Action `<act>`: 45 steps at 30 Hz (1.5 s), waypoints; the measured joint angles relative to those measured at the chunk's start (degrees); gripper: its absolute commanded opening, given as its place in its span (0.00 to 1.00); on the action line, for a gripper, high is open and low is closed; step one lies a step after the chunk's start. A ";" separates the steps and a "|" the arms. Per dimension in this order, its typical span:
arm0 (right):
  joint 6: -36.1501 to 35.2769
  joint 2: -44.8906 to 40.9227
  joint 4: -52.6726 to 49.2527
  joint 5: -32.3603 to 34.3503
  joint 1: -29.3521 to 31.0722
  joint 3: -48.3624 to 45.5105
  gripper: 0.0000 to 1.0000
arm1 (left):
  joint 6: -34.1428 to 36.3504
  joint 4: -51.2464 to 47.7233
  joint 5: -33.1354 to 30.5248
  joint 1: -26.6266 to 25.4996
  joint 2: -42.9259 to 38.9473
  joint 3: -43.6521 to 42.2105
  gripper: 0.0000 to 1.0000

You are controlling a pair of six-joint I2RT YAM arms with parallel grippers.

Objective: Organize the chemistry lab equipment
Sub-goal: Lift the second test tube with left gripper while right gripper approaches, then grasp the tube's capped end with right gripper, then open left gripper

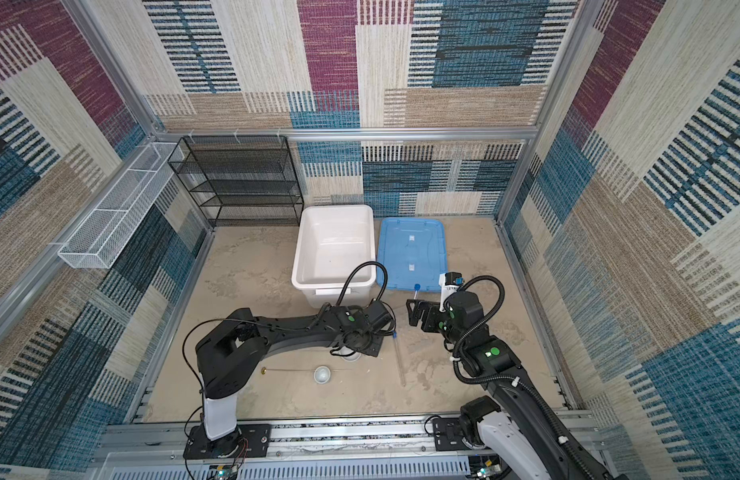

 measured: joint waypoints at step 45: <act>-10.73 25.86 2.29 -42.75 -7.06 19.47 0.35 | 12.74 40.04 5.38 -0.96 -30.40 -26.56 0.15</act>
